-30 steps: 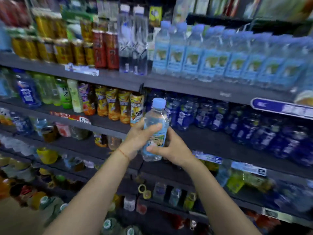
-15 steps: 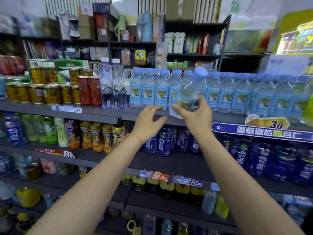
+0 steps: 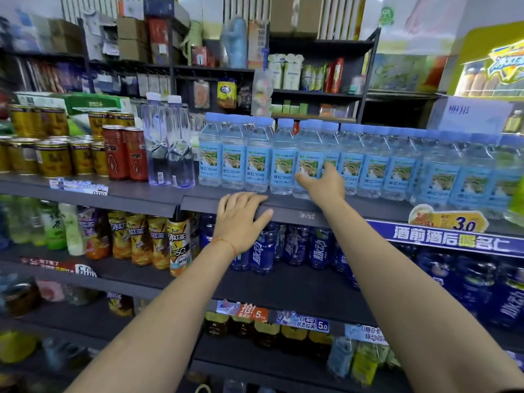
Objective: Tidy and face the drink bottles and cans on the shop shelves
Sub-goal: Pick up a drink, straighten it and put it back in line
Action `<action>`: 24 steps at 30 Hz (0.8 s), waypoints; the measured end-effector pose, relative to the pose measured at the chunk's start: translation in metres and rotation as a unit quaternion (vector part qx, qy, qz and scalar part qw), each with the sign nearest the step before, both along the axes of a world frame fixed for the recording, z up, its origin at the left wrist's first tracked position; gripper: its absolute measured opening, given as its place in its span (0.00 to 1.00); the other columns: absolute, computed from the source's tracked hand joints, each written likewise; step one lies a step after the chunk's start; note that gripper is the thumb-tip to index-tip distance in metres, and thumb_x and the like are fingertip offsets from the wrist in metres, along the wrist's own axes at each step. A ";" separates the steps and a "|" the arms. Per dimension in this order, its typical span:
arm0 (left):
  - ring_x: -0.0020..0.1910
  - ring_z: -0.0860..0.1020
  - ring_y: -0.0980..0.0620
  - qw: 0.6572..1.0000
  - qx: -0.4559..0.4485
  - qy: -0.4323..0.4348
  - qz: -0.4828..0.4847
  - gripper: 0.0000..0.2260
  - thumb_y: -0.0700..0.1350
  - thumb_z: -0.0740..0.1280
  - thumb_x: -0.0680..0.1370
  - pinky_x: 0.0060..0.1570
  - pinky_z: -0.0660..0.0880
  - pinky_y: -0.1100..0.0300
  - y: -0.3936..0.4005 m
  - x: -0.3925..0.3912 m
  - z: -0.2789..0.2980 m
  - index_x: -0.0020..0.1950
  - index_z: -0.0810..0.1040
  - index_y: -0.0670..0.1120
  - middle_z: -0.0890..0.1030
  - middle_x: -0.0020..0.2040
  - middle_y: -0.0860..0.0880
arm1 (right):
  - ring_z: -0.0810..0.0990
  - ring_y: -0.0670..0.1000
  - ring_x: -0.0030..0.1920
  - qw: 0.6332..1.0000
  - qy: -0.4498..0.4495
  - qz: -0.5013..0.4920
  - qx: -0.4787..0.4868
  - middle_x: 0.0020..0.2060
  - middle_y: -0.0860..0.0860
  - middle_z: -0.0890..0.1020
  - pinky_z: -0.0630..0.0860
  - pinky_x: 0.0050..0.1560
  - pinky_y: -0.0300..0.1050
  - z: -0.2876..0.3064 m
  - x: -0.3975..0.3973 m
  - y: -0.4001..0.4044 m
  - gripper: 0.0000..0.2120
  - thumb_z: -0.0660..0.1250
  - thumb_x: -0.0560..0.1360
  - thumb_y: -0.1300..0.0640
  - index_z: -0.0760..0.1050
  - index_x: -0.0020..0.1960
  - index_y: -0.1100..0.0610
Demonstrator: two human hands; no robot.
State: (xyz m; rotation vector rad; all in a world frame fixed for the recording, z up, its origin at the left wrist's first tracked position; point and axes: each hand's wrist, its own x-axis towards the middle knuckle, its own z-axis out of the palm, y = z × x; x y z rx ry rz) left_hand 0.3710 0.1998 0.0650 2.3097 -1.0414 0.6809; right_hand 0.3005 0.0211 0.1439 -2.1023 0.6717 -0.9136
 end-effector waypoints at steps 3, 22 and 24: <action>0.72 0.61 0.53 1.000 -0.005 -0.010 0.001 0.20 0.60 0.53 0.82 0.74 0.48 0.53 -0.002 0.001 -0.003 0.72 0.68 0.56 0.70 0.70 0.55 | 0.69 0.61 0.71 0.999 0.031 0.000 -0.013 0.76 0.58 0.63 0.72 0.64 0.56 0.002 0.008 -0.004 0.40 0.71 0.76 0.46 0.55 0.79 0.59; 0.77 0.57 0.48 0.997 0.057 0.050 -0.003 0.21 0.55 0.55 0.83 0.76 0.45 0.49 0.002 -0.011 0.006 0.75 0.66 0.52 0.65 0.76 0.50 | 0.74 0.51 0.44 0.997 -0.062 0.021 -0.038 0.63 0.57 0.69 0.76 0.43 0.46 -0.023 -0.040 0.035 0.20 0.67 0.78 0.58 0.66 0.67 0.57; 0.69 0.67 0.46 0.998 -0.045 0.023 -0.042 0.15 0.47 0.62 0.80 0.71 0.60 0.52 0.007 -0.026 0.001 0.67 0.74 0.48 0.74 0.67 0.48 | 0.76 0.51 0.43 0.993 -0.103 0.048 -0.027 0.52 0.55 0.76 0.79 0.46 0.51 -0.029 -0.053 0.043 0.10 0.65 0.78 0.59 0.72 0.59 0.56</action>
